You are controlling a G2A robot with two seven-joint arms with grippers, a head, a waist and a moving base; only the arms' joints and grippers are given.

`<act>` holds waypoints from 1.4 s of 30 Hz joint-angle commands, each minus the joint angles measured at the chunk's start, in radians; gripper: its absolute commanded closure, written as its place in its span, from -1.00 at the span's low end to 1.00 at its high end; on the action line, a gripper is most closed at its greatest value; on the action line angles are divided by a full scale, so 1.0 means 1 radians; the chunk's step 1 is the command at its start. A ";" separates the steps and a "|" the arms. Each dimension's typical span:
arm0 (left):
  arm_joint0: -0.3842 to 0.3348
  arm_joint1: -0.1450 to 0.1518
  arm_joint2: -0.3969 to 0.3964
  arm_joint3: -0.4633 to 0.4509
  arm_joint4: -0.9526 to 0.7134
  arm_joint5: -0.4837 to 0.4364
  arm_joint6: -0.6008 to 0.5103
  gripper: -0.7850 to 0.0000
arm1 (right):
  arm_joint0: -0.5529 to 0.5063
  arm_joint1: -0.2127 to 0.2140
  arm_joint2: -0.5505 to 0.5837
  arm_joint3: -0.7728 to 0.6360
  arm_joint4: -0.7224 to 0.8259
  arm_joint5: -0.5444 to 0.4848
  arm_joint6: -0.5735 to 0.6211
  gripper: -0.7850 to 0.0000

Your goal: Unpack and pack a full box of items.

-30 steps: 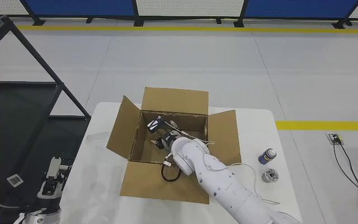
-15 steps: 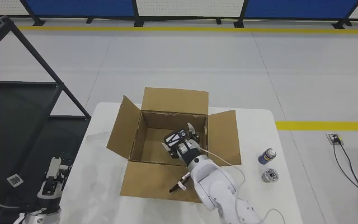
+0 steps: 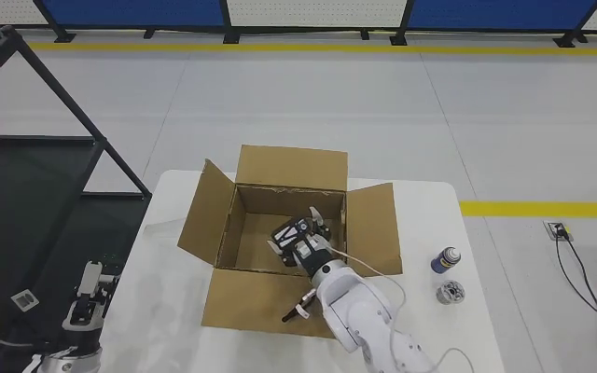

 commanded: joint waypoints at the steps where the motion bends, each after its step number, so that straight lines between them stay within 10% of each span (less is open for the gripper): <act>1: 0.000 0.000 0.000 0.000 0.000 0.000 0.000 -1.00 | -0.008 0.002 0.014 -0.020 -0.004 -0.006 -0.016 -1.00; 14: 0.000 0.000 0.000 0.000 0.000 0.000 0.000 -1.00 | -0.430 0.074 0.379 -0.488 -0.162 -0.016 -0.147 -1.00; 25: 0.000 0.000 0.000 0.000 0.000 0.000 0.000 -1.00 | -0.791 0.096 0.711 -0.596 -0.092 0.054 -0.263 -1.00; 42: 0.000 0.000 0.000 0.000 0.000 0.000 0.000 -1.00 | -0.687 0.121 0.848 -0.280 0.057 -0.181 -0.064 -1.00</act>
